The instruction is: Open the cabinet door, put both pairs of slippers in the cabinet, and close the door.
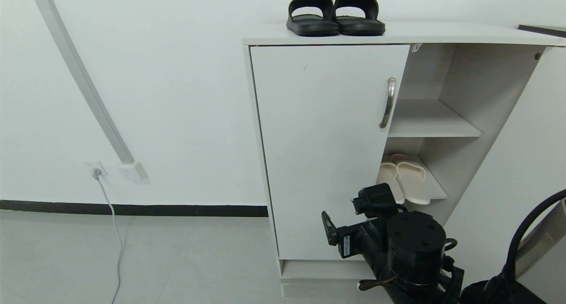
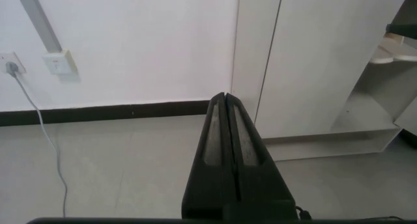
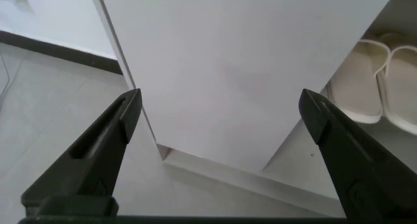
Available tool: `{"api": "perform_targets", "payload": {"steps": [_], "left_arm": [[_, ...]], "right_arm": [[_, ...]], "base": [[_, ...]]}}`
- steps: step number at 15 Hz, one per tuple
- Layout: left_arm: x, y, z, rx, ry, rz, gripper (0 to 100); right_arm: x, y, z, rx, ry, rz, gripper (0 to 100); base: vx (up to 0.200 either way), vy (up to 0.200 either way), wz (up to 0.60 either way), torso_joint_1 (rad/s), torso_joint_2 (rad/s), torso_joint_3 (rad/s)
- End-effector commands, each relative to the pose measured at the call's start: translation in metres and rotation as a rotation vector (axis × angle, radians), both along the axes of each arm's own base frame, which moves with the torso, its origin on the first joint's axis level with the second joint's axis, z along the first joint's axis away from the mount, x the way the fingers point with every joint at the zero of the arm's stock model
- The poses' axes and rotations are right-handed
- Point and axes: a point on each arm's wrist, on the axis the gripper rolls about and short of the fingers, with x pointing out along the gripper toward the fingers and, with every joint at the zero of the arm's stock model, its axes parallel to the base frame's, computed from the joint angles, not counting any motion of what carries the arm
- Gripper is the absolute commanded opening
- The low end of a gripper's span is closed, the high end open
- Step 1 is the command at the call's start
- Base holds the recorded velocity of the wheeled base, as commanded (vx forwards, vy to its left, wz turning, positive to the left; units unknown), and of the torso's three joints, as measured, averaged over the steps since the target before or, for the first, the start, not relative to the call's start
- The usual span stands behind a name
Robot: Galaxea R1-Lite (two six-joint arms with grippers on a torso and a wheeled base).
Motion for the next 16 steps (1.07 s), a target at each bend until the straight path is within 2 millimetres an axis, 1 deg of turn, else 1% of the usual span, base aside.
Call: {"api": "perform_targets", "payload": {"steps": [1, 2, 7, 11, 16], "left_arm": [[0.0001, 0.0000, 0.0000, 0.000, 0.001, 0.000, 0], [0.0001, 0.0000, 0.0000, 0.000, 0.001, 0.000, 0], [0.0001, 0.0000, 0.0000, 0.000, 0.001, 0.000, 0], [0.0001, 0.0000, 0.0000, 0.000, 0.001, 0.000, 0], [0.0001, 0.0000, 0.0000, 0.000, 0.001, 0.000, 0]], "right_arm": [[0.0000, 0.0005, -0.0014, -0.004, 0.003, 0.002, 100], [0.0009, 0.0015, -0.0044, -0.010, 0.007, -0.001, 100], [0.0005, 0.0012, -0.0063, -0.014, 0.013, 0.002, 100], [0.0005, 0.0012, -0.0063, -0.014, 0.013, 0.002, 100], [0.0000, 0.0022, -0.0077, -0.017, 0.015, 0.005, 100]], "base": [[0.000, 0.000, 0.00, 0.000, 0.00, 0.000], [0.000, 0.000, 0.00, 0.000, 0.00, 0.000], [0.000, 0.000, 0.00, 0.002, -0.01, -0.005], [0.000, 0.000, 0.00, 0.011, -0.23, -0.317], [0.000, 0.000, 0.00, 0.055, -0.51, -0.363]]}}
